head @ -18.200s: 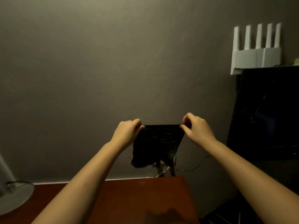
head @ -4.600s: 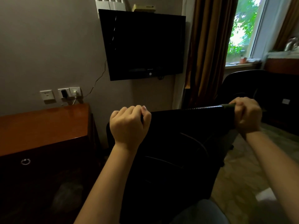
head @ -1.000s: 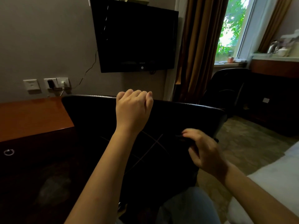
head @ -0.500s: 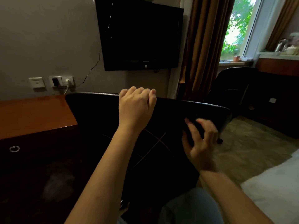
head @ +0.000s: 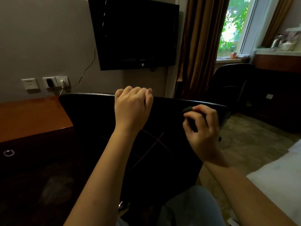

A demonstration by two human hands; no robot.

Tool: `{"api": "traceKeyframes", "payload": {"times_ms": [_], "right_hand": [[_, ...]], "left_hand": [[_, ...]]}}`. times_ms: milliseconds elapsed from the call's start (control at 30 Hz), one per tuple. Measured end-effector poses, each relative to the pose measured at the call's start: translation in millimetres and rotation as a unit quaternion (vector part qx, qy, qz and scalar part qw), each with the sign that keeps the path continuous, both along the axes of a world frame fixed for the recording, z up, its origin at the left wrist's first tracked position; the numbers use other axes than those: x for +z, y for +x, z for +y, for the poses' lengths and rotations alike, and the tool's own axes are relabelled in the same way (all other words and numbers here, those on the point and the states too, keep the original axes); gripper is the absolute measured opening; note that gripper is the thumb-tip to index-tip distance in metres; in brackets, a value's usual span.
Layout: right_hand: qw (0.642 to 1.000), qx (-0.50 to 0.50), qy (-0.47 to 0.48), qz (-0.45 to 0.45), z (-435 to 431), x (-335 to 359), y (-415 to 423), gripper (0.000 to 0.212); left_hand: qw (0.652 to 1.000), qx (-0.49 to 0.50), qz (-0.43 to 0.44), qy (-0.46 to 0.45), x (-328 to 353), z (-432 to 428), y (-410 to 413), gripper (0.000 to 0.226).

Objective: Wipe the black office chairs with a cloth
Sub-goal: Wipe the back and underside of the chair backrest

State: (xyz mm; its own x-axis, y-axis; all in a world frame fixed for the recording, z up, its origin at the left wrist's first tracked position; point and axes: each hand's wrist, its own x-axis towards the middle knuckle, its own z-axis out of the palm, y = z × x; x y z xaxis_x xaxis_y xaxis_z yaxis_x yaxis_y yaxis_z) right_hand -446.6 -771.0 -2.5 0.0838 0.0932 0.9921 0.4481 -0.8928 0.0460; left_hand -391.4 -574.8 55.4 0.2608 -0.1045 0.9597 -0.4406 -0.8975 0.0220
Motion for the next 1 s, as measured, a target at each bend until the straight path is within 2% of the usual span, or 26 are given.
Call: {"api": "traceKeyframes", "payload": {"times_ms": [100, 267, 333, 467, 600, 733, 867, 1000], "right_hand": [[1.0, -0.004, 0.0, -0.019, 6.5, -3.2, 4.3, 0.015], [0.981, -0.043, -0.167, 0.092, -15.5, -74.3, 23.9, 0.037], [0.971, -0.072, -0.196, 0.115, -25.7, -94.1, 22.0, 0.036], [0.968, -0.046, -0.214, 0.12, -40.2, -82.3, 13.8, 0.036], [0.988, 0.02, -0.152, 0.031, -32.4, -26.1, 6.1, 0.03], [0.994, 0.032, -0.1, -0.034, -2.3, 3.5, 6.3, 0.025], [0.993, -0.018, -0.107, -0.04, 5.7, -30.4, 21.5, 0.025], [0.978, -0.101, -0.18, 0.032, -8.0, -87.1, 27.9, 0.037]], "left_hand": [[1.0, -0.001, -0.004, -0.001, 0.0, -0.6, 0.4, 0.042], [1.0, -0.005, 0.008, 0.003, 1.6, -0.6, 0.0, 0.043], [1.0, -0.009, 0.009, 0.007, 1.4, -2.1, -1.3, 0.043], [1.0, -0.01, 0.008, 0.003, 1.4, -3.9, -2.4, 0.043], [1.0, -0.007, 0.003, -0.006, 0.9, -0.1, -0.7, 0.043], [1.0, 0.002, 0.007, -0.004, 0.2, -1.2, 0.3, 0.043], [1.0, 0.004, 0.014, -0.005, 0.5, -0.7, 0.4, 0.044], [1.0, -0.011, 0.013, 0.008, 0.4, -0.4, -2.0, 0.043]]}}
